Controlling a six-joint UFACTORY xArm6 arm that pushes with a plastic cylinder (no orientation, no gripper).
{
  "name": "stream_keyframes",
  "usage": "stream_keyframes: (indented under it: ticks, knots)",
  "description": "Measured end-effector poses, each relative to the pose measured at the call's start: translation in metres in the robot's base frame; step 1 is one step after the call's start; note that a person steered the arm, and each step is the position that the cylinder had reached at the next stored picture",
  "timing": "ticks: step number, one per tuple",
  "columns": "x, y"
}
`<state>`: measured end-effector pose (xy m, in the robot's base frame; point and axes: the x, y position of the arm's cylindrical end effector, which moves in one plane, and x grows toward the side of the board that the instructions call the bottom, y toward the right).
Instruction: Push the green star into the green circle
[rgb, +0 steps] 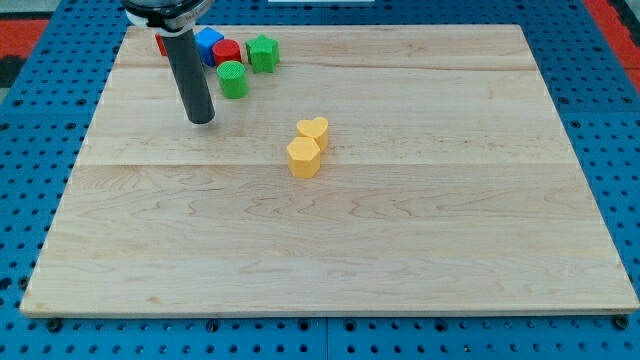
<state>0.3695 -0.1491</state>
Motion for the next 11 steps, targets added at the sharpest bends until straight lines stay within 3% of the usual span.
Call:
stream_keyframes:
  ticks: [1, 2, 3, 4, 5, 7, 8, 9, 10, 11]
  knots:
    - [-0.007, 0.05]
    - [-0.053, 0.127]
    - [-0.121, 0.145]
    - [-0.146, 0.099]
    - [-0.146, 0.084]
    - [-0.1, 0.083]
    - [-0.13, 0.096]
    - [-0.11, 0.056]
    - [-0.053, 0.06]
    - [-0.035, 0.054]
